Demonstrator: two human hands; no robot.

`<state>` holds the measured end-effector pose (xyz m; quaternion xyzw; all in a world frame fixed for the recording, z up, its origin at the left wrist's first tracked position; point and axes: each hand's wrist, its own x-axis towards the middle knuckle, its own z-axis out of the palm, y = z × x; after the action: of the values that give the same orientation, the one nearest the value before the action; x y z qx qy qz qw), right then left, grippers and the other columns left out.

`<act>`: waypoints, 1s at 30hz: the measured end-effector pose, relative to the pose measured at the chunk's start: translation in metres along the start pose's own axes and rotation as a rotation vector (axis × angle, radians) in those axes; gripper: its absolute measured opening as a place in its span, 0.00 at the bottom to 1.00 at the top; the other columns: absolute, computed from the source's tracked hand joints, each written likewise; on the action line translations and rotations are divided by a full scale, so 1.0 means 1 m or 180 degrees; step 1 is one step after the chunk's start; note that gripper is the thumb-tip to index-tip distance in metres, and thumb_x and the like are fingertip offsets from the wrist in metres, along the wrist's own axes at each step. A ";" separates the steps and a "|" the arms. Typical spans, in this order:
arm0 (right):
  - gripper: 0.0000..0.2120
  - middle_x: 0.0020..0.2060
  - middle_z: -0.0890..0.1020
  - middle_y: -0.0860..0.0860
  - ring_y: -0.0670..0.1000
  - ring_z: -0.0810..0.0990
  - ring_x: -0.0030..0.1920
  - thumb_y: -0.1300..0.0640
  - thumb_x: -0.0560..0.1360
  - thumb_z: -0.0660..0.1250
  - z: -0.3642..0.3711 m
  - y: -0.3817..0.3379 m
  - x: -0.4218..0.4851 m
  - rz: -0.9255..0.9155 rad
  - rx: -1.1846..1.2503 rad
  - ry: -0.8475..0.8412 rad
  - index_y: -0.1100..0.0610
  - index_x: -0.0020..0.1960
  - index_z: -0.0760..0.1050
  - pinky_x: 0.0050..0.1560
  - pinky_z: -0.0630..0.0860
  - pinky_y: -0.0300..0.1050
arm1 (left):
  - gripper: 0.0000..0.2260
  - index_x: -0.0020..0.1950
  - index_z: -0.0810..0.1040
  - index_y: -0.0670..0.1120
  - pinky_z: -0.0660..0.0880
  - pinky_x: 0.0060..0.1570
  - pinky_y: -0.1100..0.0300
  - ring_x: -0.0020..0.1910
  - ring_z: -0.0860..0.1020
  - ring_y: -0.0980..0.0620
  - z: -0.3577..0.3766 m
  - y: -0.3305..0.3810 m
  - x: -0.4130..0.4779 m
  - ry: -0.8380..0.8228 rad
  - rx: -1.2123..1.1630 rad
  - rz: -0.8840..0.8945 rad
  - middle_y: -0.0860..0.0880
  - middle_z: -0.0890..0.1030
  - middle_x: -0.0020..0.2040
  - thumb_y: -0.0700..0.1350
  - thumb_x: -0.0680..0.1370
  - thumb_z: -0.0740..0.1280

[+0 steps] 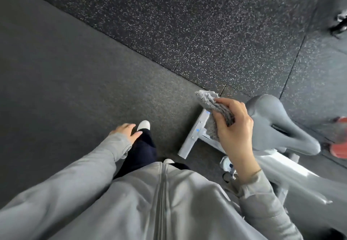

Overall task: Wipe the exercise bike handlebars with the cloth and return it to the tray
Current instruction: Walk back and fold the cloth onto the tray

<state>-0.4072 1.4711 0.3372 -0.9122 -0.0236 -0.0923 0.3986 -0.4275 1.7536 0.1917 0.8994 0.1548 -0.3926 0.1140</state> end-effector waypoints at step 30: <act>0.12 0.44 0.75 0.33 0.57 0.77 0.49 0.65 0.73 0.67 0.017 0.063 0.200 0.1806 -0.0302 0.1949 0.54 0.54 0.77 0.54 0.73 0.47 | 0.25 0.72 0.61 0.50 0.60 0.69 0.50 0.72 0.61 0.46 -0.230 0.216 0.279 -0.0390 0.1880 0.1502 0.49 0.63 0.74 0.60 0.78 0.54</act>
<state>-0.2007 1.4347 0.3177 -0.8303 0.3525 -0.2467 0.3544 -0.0140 1.6812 0.1553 0.8792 -0.1834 -0.4364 -0.0538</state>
